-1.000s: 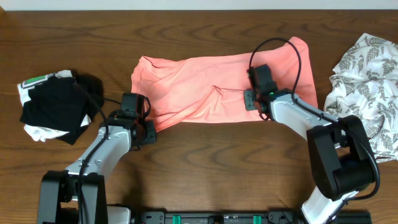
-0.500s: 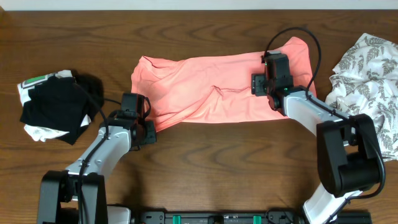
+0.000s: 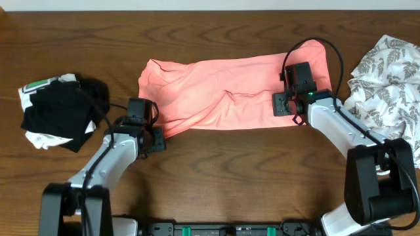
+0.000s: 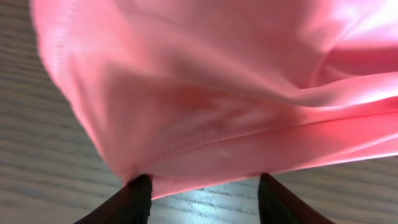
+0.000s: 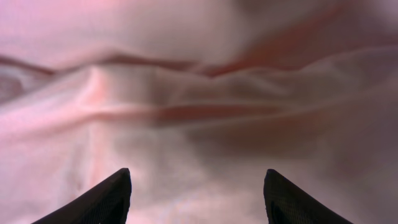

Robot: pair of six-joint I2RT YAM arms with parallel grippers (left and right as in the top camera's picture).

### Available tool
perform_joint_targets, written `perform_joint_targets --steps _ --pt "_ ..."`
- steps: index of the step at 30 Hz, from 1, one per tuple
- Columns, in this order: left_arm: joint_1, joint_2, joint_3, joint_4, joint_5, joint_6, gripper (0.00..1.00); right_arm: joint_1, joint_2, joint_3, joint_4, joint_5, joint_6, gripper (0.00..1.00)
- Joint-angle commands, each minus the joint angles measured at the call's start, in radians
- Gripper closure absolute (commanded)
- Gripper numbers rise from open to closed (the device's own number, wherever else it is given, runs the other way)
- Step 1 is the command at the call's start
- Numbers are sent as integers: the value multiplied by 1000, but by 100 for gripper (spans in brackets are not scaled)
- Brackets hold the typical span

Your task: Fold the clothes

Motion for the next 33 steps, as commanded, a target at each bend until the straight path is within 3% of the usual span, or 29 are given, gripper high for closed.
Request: perform_joint_targets --steps 1,10,17,23,29,33 --pt "5 -99 23 -7 -11 1 37 -11 8 2 -8 -4 -9 33" --pt "5 -184 22 -79 -12 0 34 -32 23 0 -11 -4 -10 33" --pt "5 -119 0 -84 -21 1 33 -39 63 0 -26 -5 -9 33" --pt "5 -45 0 -64 -166 2 33 -39 67 0 -26 -5 -9 34" --pt "5 25 0 -19 -184 1 33 -39 67 0 -26 -5 -9 35" --pt "5 48 0 19 -203 1 41 -39 67 0 -26 -5 -9 36"
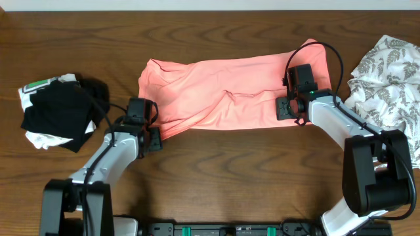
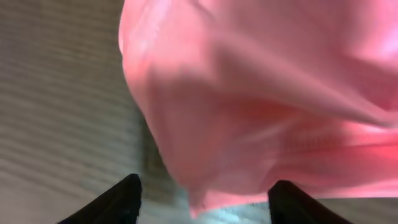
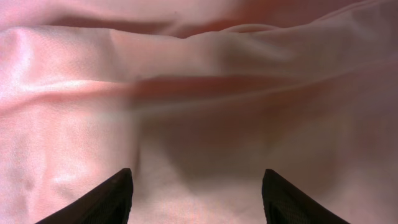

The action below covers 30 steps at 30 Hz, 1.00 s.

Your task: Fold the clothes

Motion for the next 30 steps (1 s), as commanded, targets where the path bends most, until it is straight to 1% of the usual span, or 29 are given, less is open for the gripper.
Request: perform_joint_targets --steps 1,2,3,4,7,8,9,12,23,30 --pt "5 16 -4 19 -51 5 48 -5 10 0 -2 1 -9 36" --pt "5 15 -3 25 -57 4 56 -5 10 0 -2 1 -9 36" --pt "5 15 -3 30 -64 5 61 -5 10 0 -2 1 -9 36" --pt "5 15 -3 32 -65 5 68 -5 10 0 -2 1 -9 37" --pt "5 15 -3 34 -65 5 79 -5 10 0 -2 1 -9 37" --pt "5 15 -3 33 -65 5 81 -5 10 0 -2 1 -9 37" --pt "5 15 -3 33 -65 5 87 -5 10 0 -2 1 -9 38" --pt "5 13 -3 34 -65 4 94 -5 10 0 -1 1 -9 38" --pt "5 -62 0 64 -111 4 94 -5 10 0 -1 1 -9 39" --pt "5 -95 0 148 -115 3 94 -5 10 0 -2 1 -9 39"
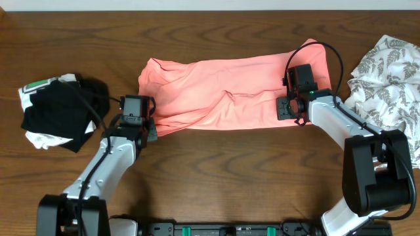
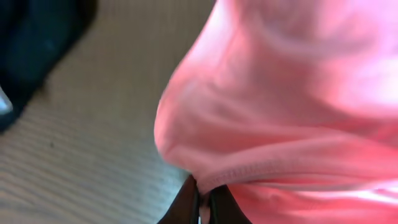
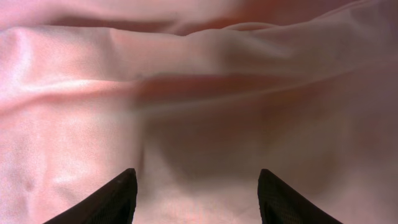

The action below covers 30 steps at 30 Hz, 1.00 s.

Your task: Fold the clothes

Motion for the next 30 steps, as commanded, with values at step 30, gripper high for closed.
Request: perform_joint_targets --steps 30 --pt "4 152 0 411 -117 2 94 -3 10 0 -6 -9 -1 41"
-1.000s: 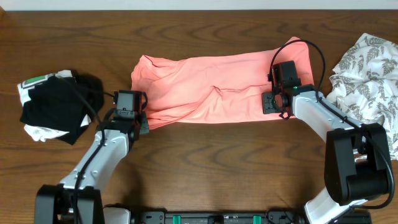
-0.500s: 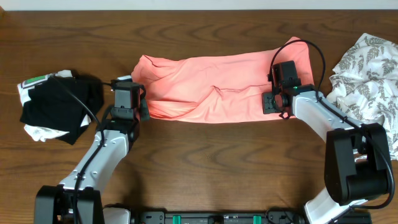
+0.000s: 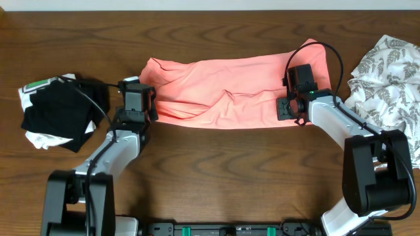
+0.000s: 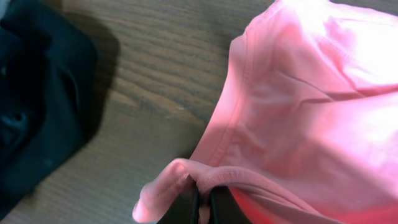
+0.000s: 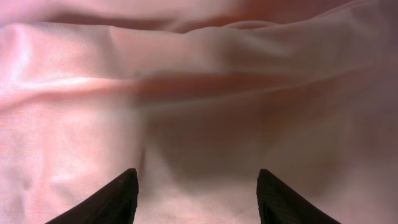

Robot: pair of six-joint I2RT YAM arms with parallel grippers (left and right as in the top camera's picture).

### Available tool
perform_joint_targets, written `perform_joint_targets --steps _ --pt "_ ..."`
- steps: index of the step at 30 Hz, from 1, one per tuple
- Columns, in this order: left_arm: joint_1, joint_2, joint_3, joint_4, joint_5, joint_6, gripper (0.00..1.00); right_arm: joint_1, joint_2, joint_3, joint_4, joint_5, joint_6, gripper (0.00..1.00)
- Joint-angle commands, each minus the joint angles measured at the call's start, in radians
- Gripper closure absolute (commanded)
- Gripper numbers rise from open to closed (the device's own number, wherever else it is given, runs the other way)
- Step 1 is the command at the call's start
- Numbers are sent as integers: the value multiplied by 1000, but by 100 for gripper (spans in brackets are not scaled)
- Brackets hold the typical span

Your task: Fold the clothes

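A pink garment (image 3: 236,88) lies spread across the middle of the table, rumpled. My left gripper (image 3: 147,108) is at its left end, shut on the hem. In the left wrist view the fingers (image 4: 202,208) pinch a folded bit of the pink hem (image 4: 217,177), which loops up off the wood. My right gripper (image 3: 287,105) rests over the garment's right part. The right wrist view shows this gripper (image 5: 196,190) open, its two fingertips (image 5: 118,196) wide apart with only pink cloth (image 5: 199,93) below them.
A heap of black clothes (image 3: 62,111) with a white piece under it lies at the left, close to my left arm. A white leaf-print garment (image 3: 387,72) is bunched at the right edge. Bare wood (image 3: 223,177) runs along the front.
My left gripper, still shut on the hem, has moved toward the back of the table, and the garment's lower left corner has come with it. The right gripper has not moved.
My left gripper stood open at the garment's lower left corner at the two oldest moments. One second ago it was shut on the hem there. Now it holds that hem farther back. The right gripper stayed open over the right part throughout.
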Motion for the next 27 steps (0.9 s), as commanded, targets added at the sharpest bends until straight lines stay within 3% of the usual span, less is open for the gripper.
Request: perform_joint_targets --steps 1,12,21,27 --pt "4 24 0 21 -32 2 94 -3 10 0 -2 -5 -2 40" --pt "6 110 0 42 -158 2 94 -3 10 0 -2 -5 -2 40" --pt "11 144 0 42 -158 2 93 -5 10 0 29 -3 -2 41" --pt "11 144 0 30 -158 2 93 -30 26 0 116 0 16 46"
